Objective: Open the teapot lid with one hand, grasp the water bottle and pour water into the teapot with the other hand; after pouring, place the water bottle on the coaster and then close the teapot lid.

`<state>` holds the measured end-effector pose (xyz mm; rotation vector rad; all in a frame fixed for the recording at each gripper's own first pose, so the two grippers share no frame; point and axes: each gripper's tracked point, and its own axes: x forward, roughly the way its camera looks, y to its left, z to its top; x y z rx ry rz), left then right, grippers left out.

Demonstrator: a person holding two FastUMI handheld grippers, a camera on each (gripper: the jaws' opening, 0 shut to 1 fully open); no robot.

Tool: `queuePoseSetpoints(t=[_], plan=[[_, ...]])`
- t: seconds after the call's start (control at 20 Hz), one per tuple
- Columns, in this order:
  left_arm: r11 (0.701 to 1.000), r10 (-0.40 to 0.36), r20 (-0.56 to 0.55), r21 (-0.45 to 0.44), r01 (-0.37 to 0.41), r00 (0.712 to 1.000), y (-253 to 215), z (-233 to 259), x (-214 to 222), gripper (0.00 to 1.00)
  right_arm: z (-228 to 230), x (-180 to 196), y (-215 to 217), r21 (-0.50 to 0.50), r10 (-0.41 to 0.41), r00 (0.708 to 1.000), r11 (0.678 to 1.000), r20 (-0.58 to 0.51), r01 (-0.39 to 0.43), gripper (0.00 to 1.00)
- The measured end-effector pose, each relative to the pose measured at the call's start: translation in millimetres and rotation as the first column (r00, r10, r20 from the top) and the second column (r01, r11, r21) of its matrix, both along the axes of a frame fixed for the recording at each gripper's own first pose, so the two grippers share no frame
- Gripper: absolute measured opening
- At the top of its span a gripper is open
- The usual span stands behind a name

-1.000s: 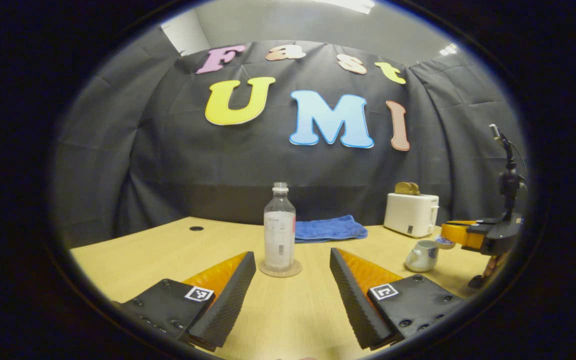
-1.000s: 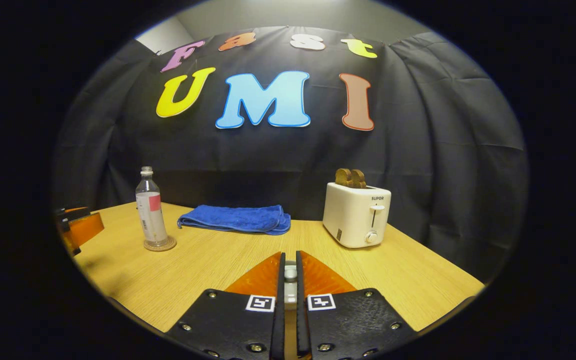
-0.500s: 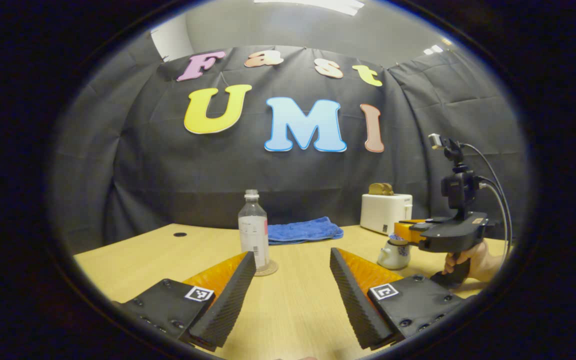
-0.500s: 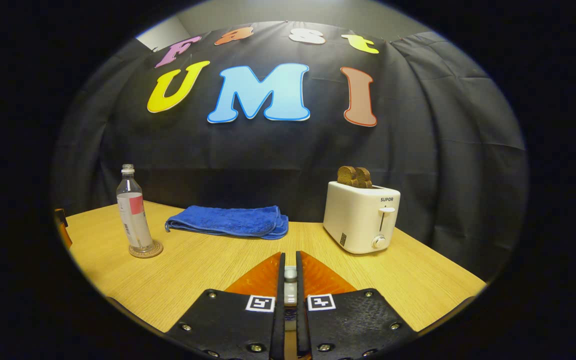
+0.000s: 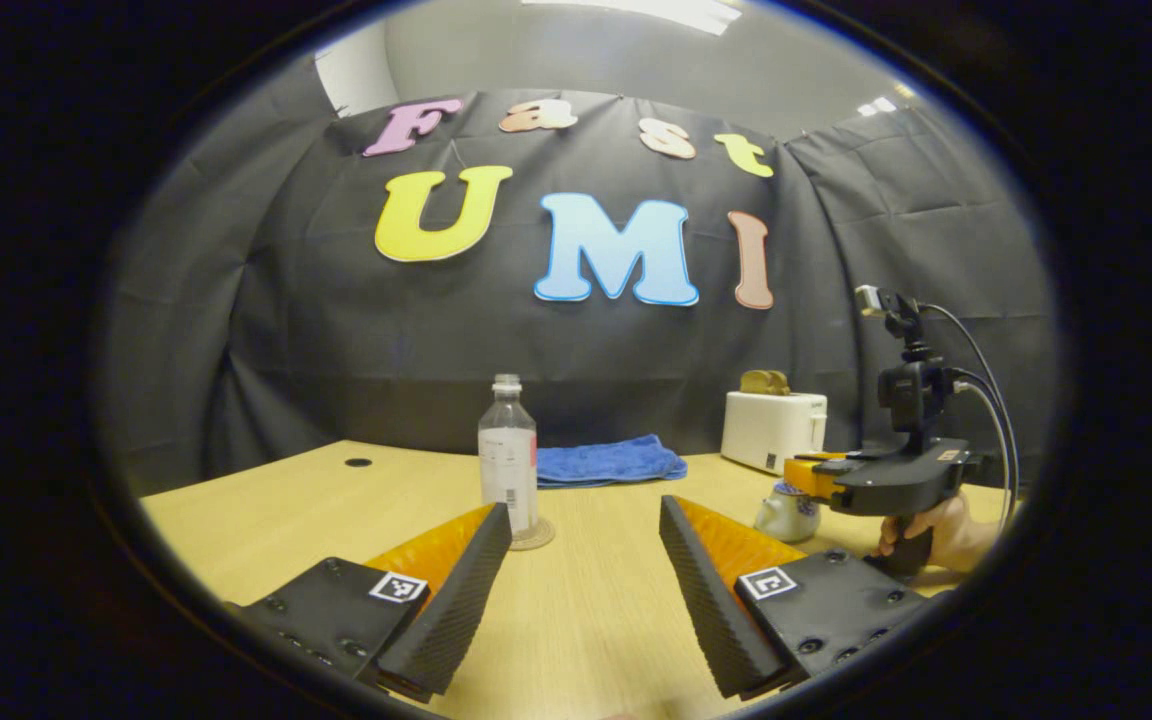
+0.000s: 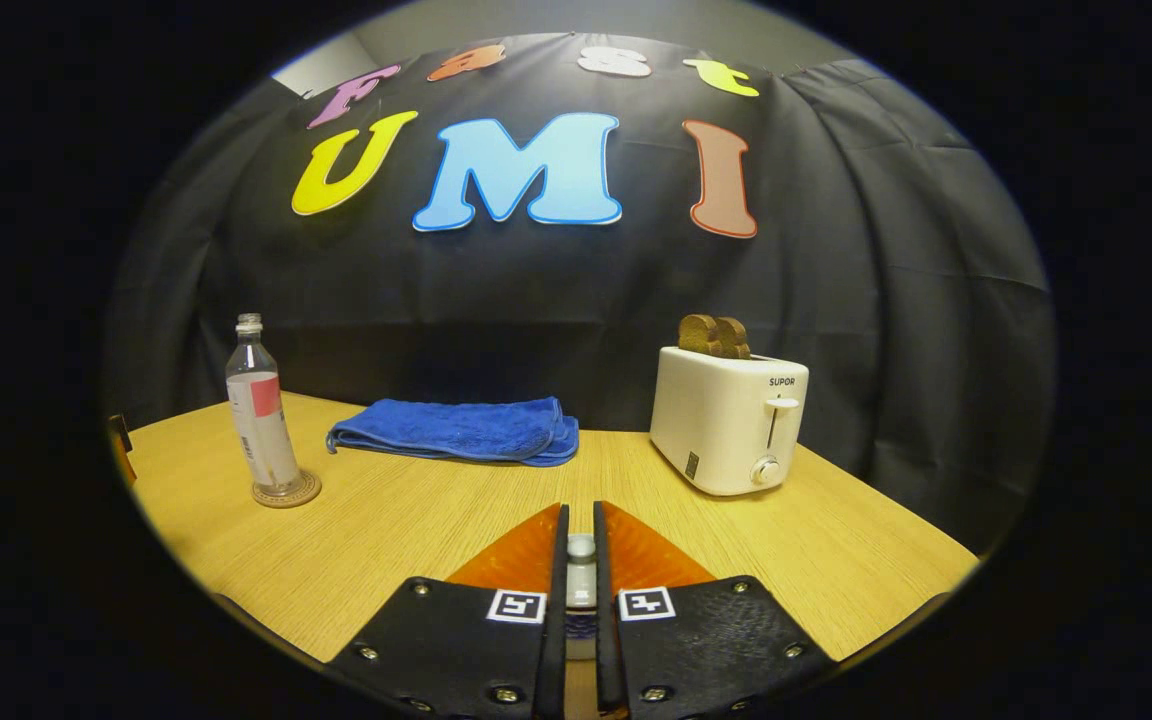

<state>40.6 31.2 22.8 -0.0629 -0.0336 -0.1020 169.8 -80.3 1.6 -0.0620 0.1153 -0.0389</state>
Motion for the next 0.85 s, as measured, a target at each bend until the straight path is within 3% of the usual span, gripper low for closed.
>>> queuePoseSetpoints(t=[0.15,0.25,0.3,0.4,0.45,0.5,0.6,0.85], plan=[[1.000,0.003,0.007,0.016,-0.003,1.000,0.2,3.7,-5.0,1.00,11.1,-8.6,-3.1,-0.023,-0.008,1.000,1.000,0.016,0.009,0.16],[1.000,-0.005,0.008,0.020,0.004,1.000,-1.1,6.0,-7.9,1.00,30.2,-21.5,-5.3,-0.027,-0.014,0.998,1.000,0.061,0.015,0.31],[1.000,-0.005,0.005,0.025,0.005,1.000,-3.3,5.1,-9.3,1.00,39.6,-33.4,-6.8,-0.024,-0.020,0.996,0.999,0.083,0.022,0.31],[0.999,-0.012,-0.002,0.030,0.012,1.000,-9.8,4.0,-9.8,1.00,50.3,-71.3,8.6,-0.018,0.009,0.993,1.000,0.117,-0.006,0.54],[1.000,-0.011,-0.004,0.027,0.011,1.000,-13.4,2.0,-10.1,1.00,51.5,-84.5,16.8,-0.009,0.021,0.991,1.000,0.130,-0.020,0.58],[1.000,-0.009,-0.008,0.024,0.009,1.000,-16.0,1.2,-10.9,1.00,54.9,-99.6,27.3,-0.002,0.045,0.988,0.999,0.151,-0.045,0.81],[1.000,-0.014,-0.016,0.021,0.015,1.000,-23.8,-2.3,-13.3,1.00,57.1,-123.9,40.4,-0.012,0.050,0.981,0.999,0.189,-0.048,0.96],[1.000,0.007,-0.002,0.025,-0.007,1.000,-34.8,-3.8,-27.3,1.00,34.1,-163.5,57.0,-0.027,0.020,0.988,1.000,0.156,-0.016,0.97]])
